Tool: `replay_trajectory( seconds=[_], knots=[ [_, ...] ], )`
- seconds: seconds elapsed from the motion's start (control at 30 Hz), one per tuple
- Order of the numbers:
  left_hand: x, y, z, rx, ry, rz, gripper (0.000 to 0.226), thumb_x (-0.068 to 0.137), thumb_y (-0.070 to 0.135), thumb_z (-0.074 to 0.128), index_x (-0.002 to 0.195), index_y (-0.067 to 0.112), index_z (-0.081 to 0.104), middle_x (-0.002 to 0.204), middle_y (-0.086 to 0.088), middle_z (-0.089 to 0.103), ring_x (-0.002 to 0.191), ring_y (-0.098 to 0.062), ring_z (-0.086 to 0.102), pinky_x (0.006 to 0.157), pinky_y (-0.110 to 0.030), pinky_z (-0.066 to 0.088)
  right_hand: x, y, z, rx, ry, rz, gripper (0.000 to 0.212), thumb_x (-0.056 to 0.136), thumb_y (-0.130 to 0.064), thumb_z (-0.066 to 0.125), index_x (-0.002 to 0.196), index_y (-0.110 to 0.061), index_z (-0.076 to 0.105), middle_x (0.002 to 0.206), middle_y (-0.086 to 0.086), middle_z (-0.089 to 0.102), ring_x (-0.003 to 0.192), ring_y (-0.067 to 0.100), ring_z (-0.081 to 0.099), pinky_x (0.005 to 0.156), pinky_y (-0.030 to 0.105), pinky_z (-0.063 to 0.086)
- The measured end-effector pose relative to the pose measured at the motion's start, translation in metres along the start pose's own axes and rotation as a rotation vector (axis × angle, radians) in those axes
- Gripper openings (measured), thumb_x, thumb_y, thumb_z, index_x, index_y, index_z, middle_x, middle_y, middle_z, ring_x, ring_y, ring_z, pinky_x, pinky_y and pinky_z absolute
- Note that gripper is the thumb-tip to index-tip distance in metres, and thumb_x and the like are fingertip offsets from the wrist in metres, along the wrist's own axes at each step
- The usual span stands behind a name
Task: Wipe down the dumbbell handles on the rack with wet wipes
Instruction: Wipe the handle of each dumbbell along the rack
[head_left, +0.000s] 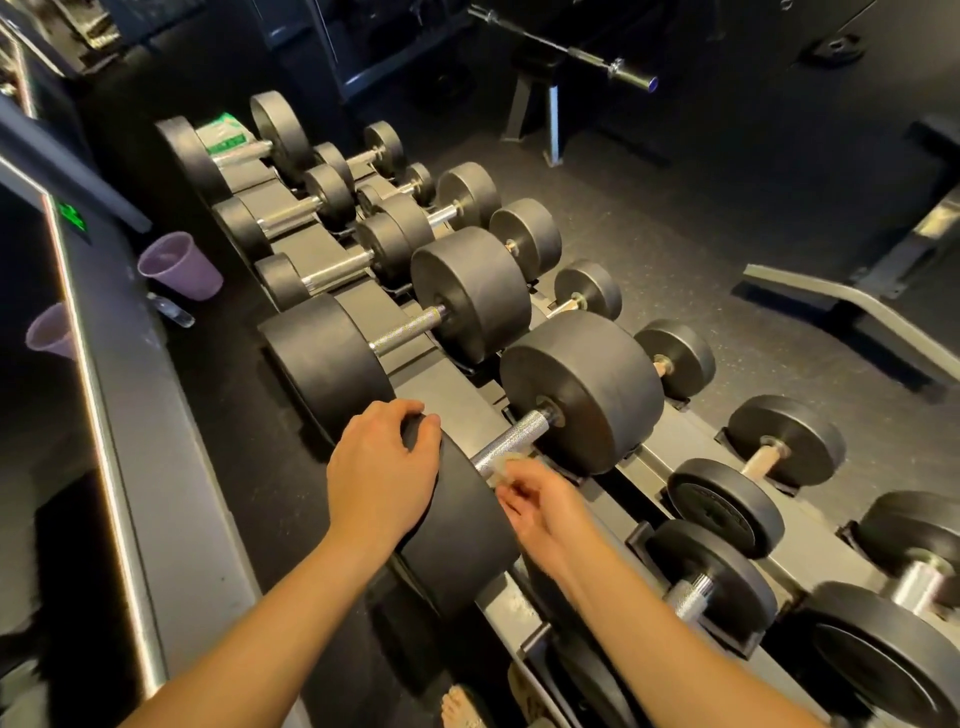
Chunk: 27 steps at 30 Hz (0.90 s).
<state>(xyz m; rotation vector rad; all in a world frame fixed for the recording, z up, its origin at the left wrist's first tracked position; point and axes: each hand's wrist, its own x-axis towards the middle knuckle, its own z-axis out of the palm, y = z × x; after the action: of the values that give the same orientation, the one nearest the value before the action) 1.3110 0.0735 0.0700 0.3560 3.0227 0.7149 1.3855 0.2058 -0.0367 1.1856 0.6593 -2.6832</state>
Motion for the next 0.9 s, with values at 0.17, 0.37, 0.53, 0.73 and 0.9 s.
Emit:
replay_trajectory(
  seconds=[0.17, 0.37, 0.53, 0.73, 0.9],
  knots=[
    [0.001, 0.0, 0.002, 0.018, -0.001, -0.002, 0.037, 0.1, 0.045, 0.051, 0.126, 0.025, 0.068, 0.12, 0.006, 0.068, 0.111, -0.015, 0.06, 0.091, -0.037, 0.05, -0.003, -0.001, 0.007, -0.586, 0.126, -0.279, 0.013, 0.078, -0.001, 0.079, 0.075, -0.01, 0.071, 0.067, 0.005, 0.069, 0.063, 0.017, 0.063, 0.059, 0.027, 0.049],
    [0.0, 0.0, 0.0, 0.006, 0.001, -0.003, 0.036, 0.101, 0.044, 0.053, 0.126, 0.024, 0.069, 0.118, 0.006, 0.068, 0.11, -0.016, 0.061, 0.093, -0.043, 0.053, -0.004, -0.011, 0.004, -1.051, 0.314, -0.684, 0.014, 0.091, -0.011, 0.06, 0.096, -0.02, 0.07, 0.078, -0.009, 0.067, 0.065, 0.002, 0.059, 0.056, 0.006, 0.038],
    [-0.001, 0.0, 0.0, -0.003, 0.006, 0.005, 0.037, 0.101, 0.045, 0.053, 0.127, 0.024, 0.068, 0.119, 0.006, 0.068, 0.109, -0.014, 0.061, 0.093, -0.042, 0.053, -0.002, -0.021, 0.002, -1.363, 0.29, -0.924, 0.012, 0.099, -0.021, 0.061, 0.106, -0.018, 0.07, 0.096, -0.012, 0.061, 0.085, 0.001, 0.055, 0.074, 0.006, 0.037],
    [0.0, 0.0, 0.0, -0.001, 0.008, -0.003, 0.036, 0.101, 0.045, 0.052, 0.127, 0.025, 0.068, 0.119, 0.006, 0.068, 0.109, -0.013, 0.06, 0.092, -0.039, 0.053, 0.012, -0.061, 0.03, -1.972, 0.22, -0.992, 0.019, 0.098, -0.026, 0.063, 0.114, -0.018, 0.069, 0.111, 0.003, 0.054, 0.098, 0.018, 0.051, 0.076, 0.026, 0.04],
    [0.0, 0.001, 0.0, 0.011, 0.017, -0.015, 0.036, 0.1, 0.044, 0.054, 0.128, 0.025, 0.068, 0.12, 0.007, 0.067, 0.109, -0.011, 0.058, 0.088, -0.029, 0.045, 0.009, -0.065, 0.076, -2.148, -0.293, -0.571, 0.006, 0.096, -0.018, 0.064, 0.094, -0.012, 0.065, 0.092, 0.01, 0.062, 0.092, 0.027, 0.06, 0.078, 0.036, 0.047]
  ],
)
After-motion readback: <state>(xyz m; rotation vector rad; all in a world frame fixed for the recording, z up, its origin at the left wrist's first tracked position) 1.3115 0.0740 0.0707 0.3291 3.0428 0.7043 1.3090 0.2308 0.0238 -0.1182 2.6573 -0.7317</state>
